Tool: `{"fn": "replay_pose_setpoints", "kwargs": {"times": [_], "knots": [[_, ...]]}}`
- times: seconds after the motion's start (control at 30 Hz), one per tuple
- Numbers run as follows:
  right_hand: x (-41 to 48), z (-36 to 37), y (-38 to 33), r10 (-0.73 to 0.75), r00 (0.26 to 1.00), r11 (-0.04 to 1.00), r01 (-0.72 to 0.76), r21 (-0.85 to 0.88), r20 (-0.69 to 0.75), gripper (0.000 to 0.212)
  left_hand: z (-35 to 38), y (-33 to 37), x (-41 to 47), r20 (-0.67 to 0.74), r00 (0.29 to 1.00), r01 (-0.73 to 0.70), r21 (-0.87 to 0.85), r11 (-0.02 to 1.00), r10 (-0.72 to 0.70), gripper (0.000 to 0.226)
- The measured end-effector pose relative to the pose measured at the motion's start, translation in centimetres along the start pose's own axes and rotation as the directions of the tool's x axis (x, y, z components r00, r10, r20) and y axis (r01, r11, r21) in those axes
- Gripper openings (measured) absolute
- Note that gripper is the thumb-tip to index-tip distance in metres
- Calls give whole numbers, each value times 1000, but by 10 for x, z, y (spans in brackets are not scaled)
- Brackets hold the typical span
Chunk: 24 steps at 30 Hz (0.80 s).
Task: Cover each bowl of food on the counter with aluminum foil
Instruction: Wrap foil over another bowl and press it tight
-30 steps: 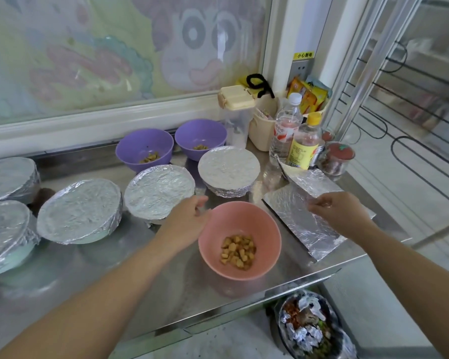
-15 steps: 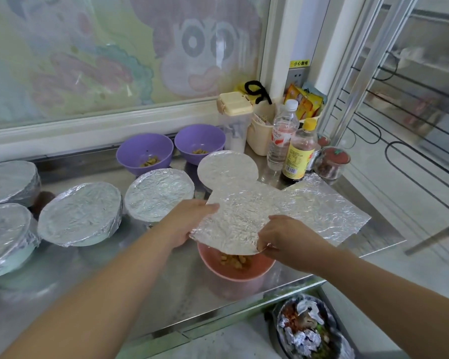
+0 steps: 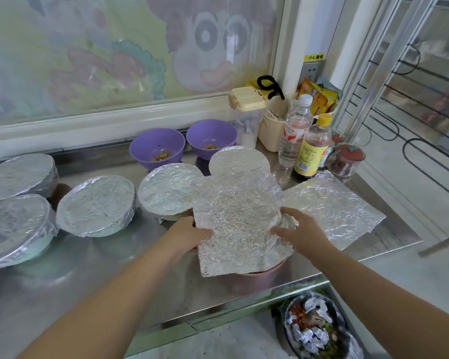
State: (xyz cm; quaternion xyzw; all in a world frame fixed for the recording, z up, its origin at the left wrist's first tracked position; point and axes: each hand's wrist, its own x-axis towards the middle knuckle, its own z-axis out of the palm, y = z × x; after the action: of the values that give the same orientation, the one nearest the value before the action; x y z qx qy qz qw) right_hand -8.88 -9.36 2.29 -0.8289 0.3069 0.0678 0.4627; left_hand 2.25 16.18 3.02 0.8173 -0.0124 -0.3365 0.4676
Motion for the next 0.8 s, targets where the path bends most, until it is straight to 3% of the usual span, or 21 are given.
{"fn": "replay_pose_setpoints", "kwargs": {"times": [0.07, 0.2, 0.4, 0.6, 0.7, 0.77, 0.8], "knots": [[0, 4, 3, 25, 999, 981, -30, 193, 32, 62, -1, 0, -1, 44, 999, 5, -27, 1000, -4, 24], [-6, 6, 11, 21, 1000, 976, -19, 219, -8, 60, -5, -5, -2, 175, 983, 72, -68, 995, -59, 31], [-15, 1, 26, 150, 989, 864, -131, 487, 0, 40, -15, -9, -13, 327, 938, 171, -164, 972, -110, 26], [-21, -7, 33, 190, 981, 893, -192, 407, 45, 49, -17, -8, -25, 393, 903, 209, -48, 977, -173, 37], [-20, -5, 40, 181, 983, 921, -183, 344, 40, 51, -20, -5, -22, 187, 977, 52, 237, 970, -98, 45], [-22, -4, 40, 170, 985, 932, -170, 320, 28, 51, -19, 1, -24, -69, 993, -40, 544, 838, 92, 59], [-24, -4, 38, 162, 987, 936, -160, 312, 22, 50, -12, 7, -29, -167, 955, -80, 652, 754, 246, 57]]}}
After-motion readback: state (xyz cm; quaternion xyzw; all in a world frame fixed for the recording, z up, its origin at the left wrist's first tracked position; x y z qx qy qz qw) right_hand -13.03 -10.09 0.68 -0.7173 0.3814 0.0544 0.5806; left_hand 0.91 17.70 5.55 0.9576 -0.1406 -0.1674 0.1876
